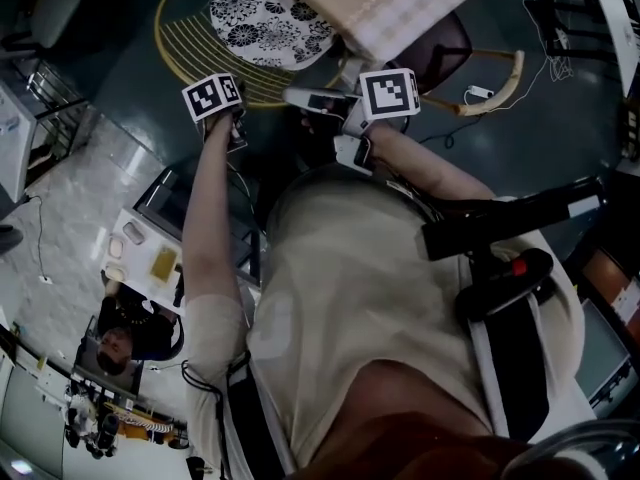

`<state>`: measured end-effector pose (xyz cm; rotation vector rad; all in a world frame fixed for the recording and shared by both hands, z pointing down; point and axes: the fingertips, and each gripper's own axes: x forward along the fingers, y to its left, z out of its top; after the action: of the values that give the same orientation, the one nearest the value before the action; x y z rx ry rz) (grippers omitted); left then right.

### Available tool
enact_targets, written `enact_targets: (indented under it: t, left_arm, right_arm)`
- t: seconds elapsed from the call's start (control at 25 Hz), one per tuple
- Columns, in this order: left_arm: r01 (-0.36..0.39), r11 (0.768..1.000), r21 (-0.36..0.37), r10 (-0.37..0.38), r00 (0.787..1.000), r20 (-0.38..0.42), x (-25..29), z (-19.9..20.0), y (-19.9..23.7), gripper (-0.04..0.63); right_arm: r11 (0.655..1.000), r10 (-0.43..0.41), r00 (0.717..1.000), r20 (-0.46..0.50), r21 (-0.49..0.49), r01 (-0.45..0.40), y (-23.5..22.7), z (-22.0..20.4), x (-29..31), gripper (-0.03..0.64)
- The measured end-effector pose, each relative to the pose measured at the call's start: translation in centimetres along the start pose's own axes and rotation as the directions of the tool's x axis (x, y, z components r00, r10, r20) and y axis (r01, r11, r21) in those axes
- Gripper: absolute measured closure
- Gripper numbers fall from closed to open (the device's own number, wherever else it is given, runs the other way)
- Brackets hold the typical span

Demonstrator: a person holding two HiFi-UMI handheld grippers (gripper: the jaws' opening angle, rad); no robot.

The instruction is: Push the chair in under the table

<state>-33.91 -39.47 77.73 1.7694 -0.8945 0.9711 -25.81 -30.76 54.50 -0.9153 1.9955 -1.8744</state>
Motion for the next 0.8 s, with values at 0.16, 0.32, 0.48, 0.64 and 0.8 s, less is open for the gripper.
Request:
enact_targets:
  t: [0.16, 0.32, 0.48, 0.64, 0.8]
  left_arm:
    - [0.027, 1.000, -0.006, -0.027, 1.000, 0.004, -0.4, -0.3, 0.0, 0.322]
    - [0.041, 0.998, -0.041, -0.039, 0.997, 0.063, -2.5, 0.2, 0.2, 0.298]
    - [0.012, 0.998, -0.065, 0.003, 0.976, 0.219, -6.8, 0.6, 1.6, 0.296]
    - [0.033, 0.992, -0.120, 0.010, 0.940, 0.342, -11.1, 0.3, 2.7, 0.306]
    - [0.006, 0.994, -0.110, 0.044, 0.897, 0.439, -15.2, 0.1, 2.3, 0.442]
  right_arm:
    - [1.000, -0.009, 1.000, -0.016, -0.027, 0.009, -0.2, 0.7, -0.2, 0.606]
    - [0.998, 0.007, 0.999, -0.031, -0.058, -0.008, 0.5, 1.6, 0.1, 0.606]
    - [0.996, 0.035, 0.998, -0.057, -0.076, -0.040, 1.2, 1.7, 0.9, 0.607]
    - [0.995, 0.066, 0.996, -0.067, -0.063, -0.071, 1.9, 2.0, 1.5, 0.607]
    - [0.992, 0.093, 0.991, -0.093, -0.075, -0.100, 2.7, 2.4, 1.8, 0.607]
